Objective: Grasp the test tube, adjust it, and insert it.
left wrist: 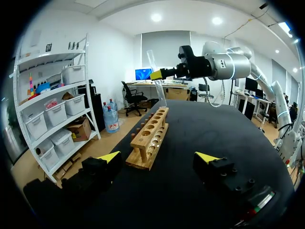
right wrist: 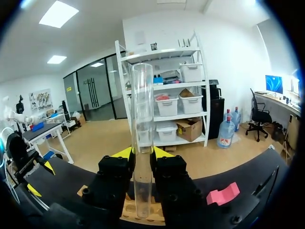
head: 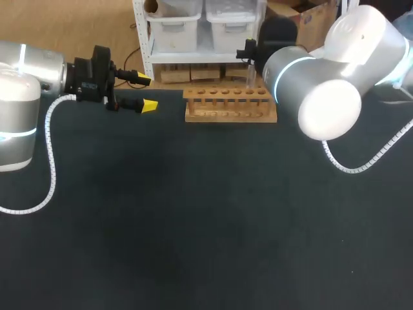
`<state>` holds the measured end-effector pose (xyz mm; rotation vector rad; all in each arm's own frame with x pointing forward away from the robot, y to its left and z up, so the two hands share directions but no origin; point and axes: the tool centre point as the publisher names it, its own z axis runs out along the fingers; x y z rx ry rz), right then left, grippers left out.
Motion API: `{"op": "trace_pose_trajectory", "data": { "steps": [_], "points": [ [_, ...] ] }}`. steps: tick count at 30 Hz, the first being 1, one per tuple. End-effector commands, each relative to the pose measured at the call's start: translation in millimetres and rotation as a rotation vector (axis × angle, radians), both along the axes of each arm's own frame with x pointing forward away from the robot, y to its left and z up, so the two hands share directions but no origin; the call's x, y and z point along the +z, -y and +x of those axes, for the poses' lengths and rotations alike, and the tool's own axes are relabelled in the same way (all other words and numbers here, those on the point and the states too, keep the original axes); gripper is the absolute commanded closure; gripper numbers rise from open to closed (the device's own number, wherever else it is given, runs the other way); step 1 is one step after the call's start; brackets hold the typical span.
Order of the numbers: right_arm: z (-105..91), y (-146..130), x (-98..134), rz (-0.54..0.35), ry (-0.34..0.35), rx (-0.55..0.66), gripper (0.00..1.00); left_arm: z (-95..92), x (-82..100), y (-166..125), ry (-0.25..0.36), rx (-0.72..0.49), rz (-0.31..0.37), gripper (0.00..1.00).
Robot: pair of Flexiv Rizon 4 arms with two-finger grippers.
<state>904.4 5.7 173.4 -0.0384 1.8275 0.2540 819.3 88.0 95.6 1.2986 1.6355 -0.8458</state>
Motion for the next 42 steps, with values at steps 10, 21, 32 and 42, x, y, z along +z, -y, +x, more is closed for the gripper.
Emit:
{"op": "trace_pose_trajectory", "data": {
  "steps": [10, 21, 32, 42],
  "points": [
    [7.3, 1, -12, 0.192, 0.599, 0.343, 1.00, -2.0, -0.4, 0, 0.004, 0.005, -0.001, 0.00],
    [8.3, 4, -18, 0.168, 0.606, 0.343, 1.00, -2.0, -0.4, 0, 0.004, 0.005, -0.001, 0.00],
    [5.0, 8, -15, 0.111, 0.590, 0.389, 1.00, -2.0, -0.4, 0, 0.004, 0.005, -0.001, 0.00],
    [1.5, 8, -11, 0.080, 0.570, 0.444, 1.00, -2.0, -0.4, 0, 0.004, 0.005, -0.001, 0.00]
  ]
}}
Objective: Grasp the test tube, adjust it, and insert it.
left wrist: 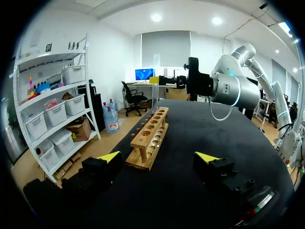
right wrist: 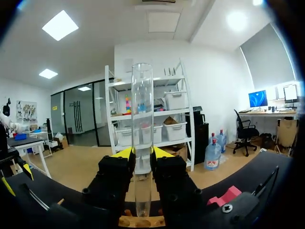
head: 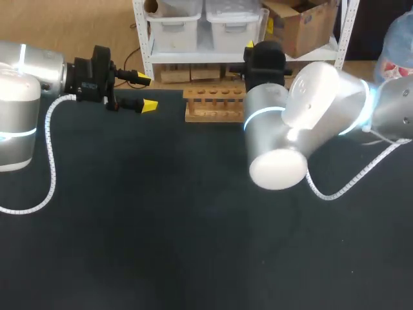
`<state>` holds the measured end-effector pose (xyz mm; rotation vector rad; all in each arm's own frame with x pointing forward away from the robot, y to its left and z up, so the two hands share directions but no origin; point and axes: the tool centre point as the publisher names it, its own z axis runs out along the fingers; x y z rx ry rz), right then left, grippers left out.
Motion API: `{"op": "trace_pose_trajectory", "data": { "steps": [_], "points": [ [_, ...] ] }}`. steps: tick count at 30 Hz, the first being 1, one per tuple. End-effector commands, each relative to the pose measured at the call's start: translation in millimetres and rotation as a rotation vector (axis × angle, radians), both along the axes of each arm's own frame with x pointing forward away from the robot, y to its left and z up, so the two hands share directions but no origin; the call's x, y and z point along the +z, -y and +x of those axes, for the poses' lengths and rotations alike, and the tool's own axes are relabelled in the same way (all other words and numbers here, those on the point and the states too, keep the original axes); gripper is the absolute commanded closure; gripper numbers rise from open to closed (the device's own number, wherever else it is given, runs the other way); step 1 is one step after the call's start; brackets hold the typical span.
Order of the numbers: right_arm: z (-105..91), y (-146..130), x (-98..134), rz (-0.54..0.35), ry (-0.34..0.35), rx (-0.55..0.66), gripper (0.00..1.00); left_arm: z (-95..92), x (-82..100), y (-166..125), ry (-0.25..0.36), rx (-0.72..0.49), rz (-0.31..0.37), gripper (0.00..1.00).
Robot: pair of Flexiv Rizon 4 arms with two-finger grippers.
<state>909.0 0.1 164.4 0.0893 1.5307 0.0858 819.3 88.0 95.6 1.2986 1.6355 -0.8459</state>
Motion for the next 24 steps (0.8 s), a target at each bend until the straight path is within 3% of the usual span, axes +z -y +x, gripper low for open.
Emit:
{"op": "trace_pose_trajectory", "data": {
  "steps": [1, 12, 24],
  "points": [
    [-3.4, 3, -2, -0.026, 0.285, 0.649, 1.00, -2.0, -0.4, 0, 0.004, 0.005, -0.001, 0.00],
    [-18.1, 5, 11, -0.103, 0.176, 0.733, 1.00, -2.0, -0.4, 0, 0.004, 0.005, -0.001, 0.00],
    [-19.3, 12, 24, -0.141, 0.064, 0.783, 1.00, -2.0, -0.4, 0, 0.004, 0.005, -0.001, 0.00]
  ]
}}
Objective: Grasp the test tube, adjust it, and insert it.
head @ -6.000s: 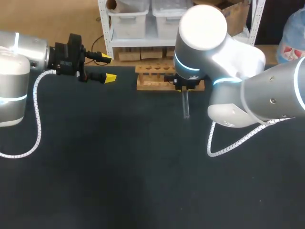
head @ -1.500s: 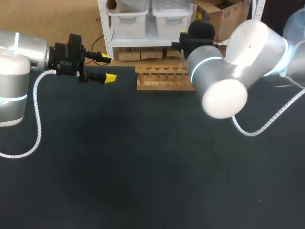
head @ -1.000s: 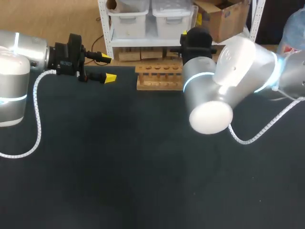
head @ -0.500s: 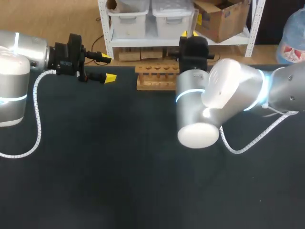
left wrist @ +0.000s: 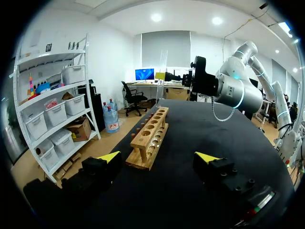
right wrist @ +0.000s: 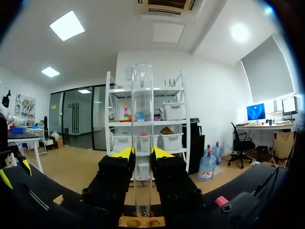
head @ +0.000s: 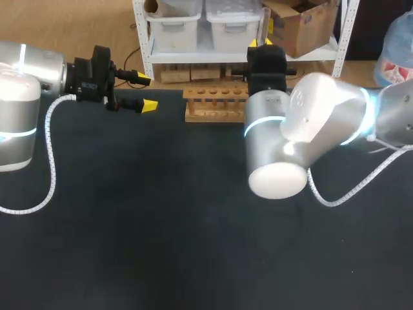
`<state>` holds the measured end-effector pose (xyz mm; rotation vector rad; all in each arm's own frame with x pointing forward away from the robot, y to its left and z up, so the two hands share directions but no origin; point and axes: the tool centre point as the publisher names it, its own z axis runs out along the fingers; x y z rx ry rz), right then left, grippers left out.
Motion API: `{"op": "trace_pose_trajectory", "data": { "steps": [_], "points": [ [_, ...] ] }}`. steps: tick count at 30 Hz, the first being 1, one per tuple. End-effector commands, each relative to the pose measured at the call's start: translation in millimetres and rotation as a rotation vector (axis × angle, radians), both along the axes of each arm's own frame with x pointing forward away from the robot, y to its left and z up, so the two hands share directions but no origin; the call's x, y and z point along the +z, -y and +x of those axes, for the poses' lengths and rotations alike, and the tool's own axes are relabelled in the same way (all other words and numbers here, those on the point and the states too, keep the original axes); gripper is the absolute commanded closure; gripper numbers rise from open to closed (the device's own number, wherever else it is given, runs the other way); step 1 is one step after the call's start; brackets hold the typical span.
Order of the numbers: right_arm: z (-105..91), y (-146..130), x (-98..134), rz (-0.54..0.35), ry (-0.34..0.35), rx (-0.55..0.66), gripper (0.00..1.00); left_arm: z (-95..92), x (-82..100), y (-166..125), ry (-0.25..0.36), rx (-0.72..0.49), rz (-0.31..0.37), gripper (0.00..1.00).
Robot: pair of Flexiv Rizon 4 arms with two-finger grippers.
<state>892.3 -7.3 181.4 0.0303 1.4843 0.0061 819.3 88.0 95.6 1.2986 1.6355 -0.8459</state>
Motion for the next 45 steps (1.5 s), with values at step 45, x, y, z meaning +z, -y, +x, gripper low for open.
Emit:
{"op": "trace_pose_trajectory", "data": {
  "steps": [45],
  "points": [
    [4.3, -23, -26, -0.013, -0.062, 0.865, 1.00, -2.0, -0.4, 0, 0.004, 0.005, -0.001, 0.00]
  ]
}}
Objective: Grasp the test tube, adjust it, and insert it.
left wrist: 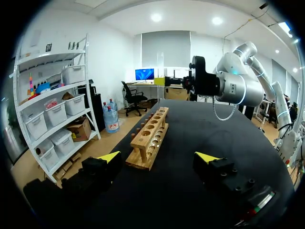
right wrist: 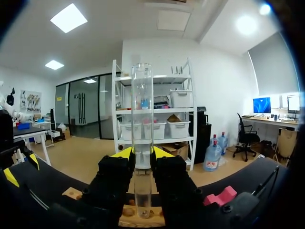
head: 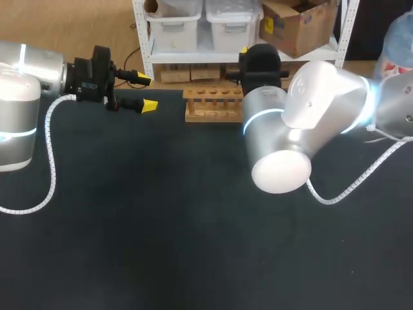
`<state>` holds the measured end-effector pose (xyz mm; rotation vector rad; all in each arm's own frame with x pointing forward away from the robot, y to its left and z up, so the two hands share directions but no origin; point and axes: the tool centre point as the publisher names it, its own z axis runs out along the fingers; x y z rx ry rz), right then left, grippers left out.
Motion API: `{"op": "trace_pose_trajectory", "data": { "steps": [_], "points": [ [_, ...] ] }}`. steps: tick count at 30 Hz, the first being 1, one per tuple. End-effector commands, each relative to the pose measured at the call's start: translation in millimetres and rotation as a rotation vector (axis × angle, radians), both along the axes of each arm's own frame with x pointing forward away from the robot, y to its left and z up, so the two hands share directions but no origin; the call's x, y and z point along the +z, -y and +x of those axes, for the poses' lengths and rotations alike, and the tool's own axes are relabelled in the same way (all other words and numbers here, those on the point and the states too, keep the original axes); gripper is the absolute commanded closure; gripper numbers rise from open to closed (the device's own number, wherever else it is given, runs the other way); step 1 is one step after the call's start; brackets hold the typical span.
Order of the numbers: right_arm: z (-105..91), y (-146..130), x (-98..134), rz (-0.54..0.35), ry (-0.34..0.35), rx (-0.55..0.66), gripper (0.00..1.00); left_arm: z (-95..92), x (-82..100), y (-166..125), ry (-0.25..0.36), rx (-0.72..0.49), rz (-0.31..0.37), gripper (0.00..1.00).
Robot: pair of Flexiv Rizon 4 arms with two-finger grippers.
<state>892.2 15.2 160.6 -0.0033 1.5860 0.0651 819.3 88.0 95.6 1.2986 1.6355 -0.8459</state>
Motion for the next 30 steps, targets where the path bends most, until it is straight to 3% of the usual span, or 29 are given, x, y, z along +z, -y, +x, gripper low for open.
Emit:
{"op": "trace_pose_trajectory", "data": {
  "steps": [1, 30],
  "points": [
    [4.6, 0, -6, 0.017, 0.036, 0.804, 1.00, -2.0, -0.4, 0, 0.004, 0.005, -0.001, 0.00],
    [11.5, 5, -28, 0.040, 0.026, 0.770, 1.00, -2.0, -0.4, 0, 0.004, 0.005, -0.001, 0.00]
  ]
}}
